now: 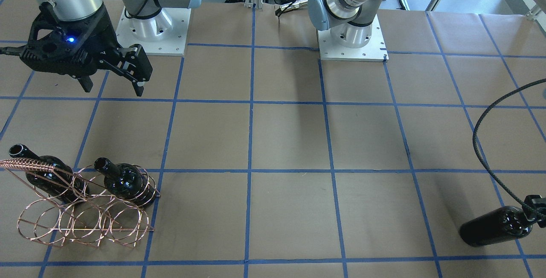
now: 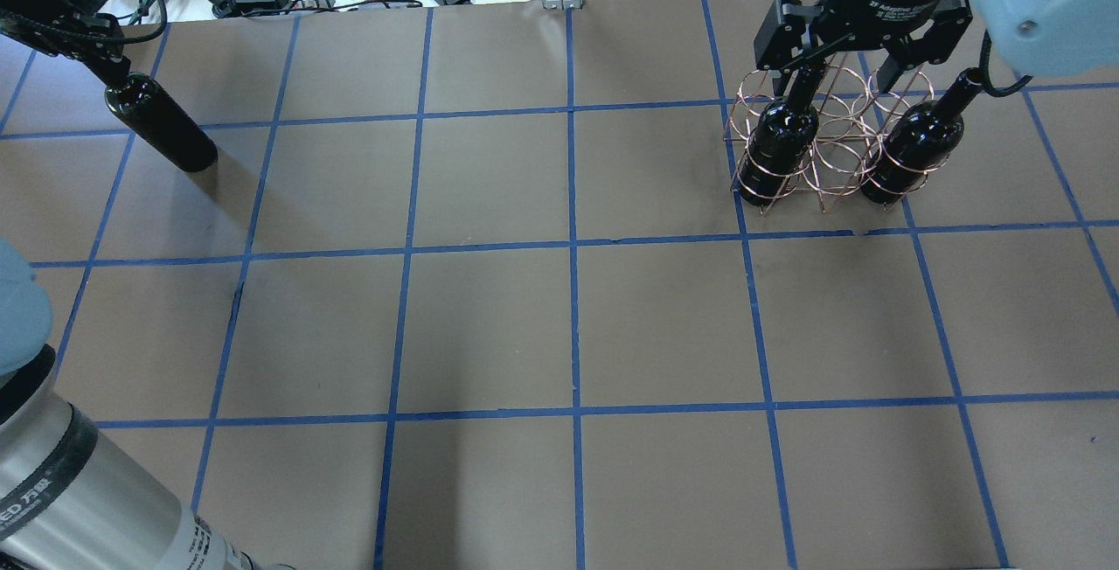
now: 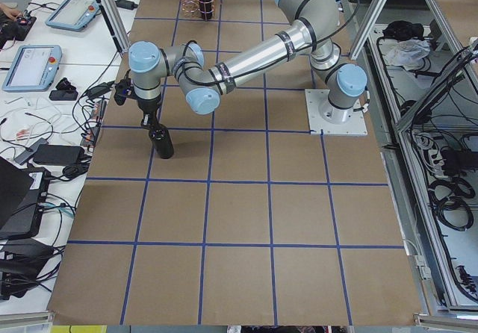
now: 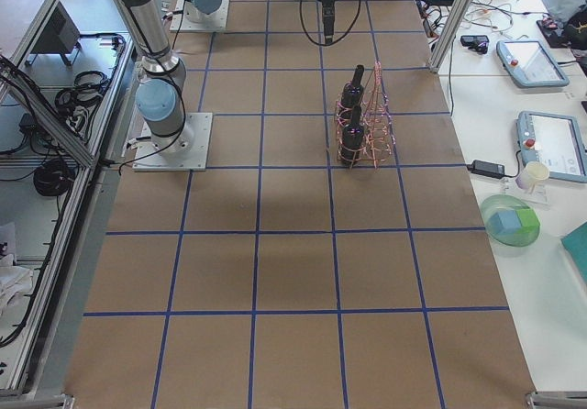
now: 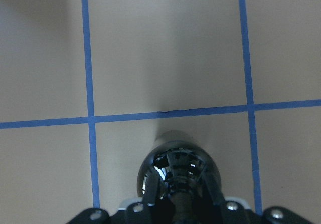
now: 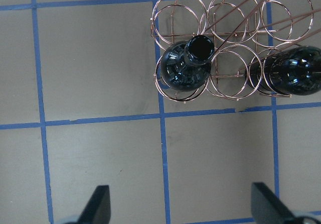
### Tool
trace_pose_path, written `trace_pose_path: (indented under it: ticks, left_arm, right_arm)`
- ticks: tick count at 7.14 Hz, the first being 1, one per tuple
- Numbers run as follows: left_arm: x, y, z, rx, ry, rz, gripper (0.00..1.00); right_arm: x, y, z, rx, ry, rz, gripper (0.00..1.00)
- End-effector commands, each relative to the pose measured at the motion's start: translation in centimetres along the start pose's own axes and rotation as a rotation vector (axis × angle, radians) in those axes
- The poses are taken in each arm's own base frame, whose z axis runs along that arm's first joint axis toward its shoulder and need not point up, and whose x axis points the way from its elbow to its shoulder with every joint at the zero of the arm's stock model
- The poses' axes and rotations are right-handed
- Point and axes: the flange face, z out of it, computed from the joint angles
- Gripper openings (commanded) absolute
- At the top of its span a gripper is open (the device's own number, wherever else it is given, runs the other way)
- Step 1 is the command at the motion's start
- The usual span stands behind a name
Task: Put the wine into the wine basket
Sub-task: 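Lift and carry the bottle with the left gripper toward the table center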
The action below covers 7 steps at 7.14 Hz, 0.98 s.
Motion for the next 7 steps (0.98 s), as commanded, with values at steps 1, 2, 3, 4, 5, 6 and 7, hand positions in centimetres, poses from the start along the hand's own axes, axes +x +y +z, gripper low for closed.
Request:
trace_pose_path:
  ticks: [1, 2, 3, 4, 5, 6, 7]
  left_arm:
    - [1.6, 0.5, -2.8, -0.006, 0.009, -0.028, 0.00]
    - [4.3, 0.3, -5.3, 0.007, 0.005, -0.034, 0.00]
    - [8.5, 0.1, -7.7, 0.007, 0.014, -0.055, 0.00]
    - [12.3, 0.2, -9.3, 0.019, 0.015, -0.077, 0.00]
    - [16.8, 0.9, -9.8, 0.014, 0.038, -0.106, 0.00]
    - [21.4, 1.8, -10.5, 0.010, 0.048, -0.114, 0.00]
    - [25.9, 3.0, -10.8, -0.003, 0.053, -0.110, 0.00]
  right_arm:
    - [0.0, 0.0, 0.0, -0.001, 0.000, 0.000, 1.00]
    - [0.0, 0.0, 0.0, 0.001, 0.000, 0.000, 1.00]
    - [0.0, 0.0, 0.0, -0.001, 0.000, 0.000, 1.00]
    - [0.0, 0.0, 0.1, -0.002, 0.000, 0.000, 1.00]
    - [0.0, 0.0, 0.0, -0.001, 0.000, 0.000, 1.00]
    - [0.0, 0.0, 0.0, -0.001, 0.000, 0.000, 1.00]
    - [0.0, 0.0, 0.0, -0.002, 0.000, 0.000, 1.00]
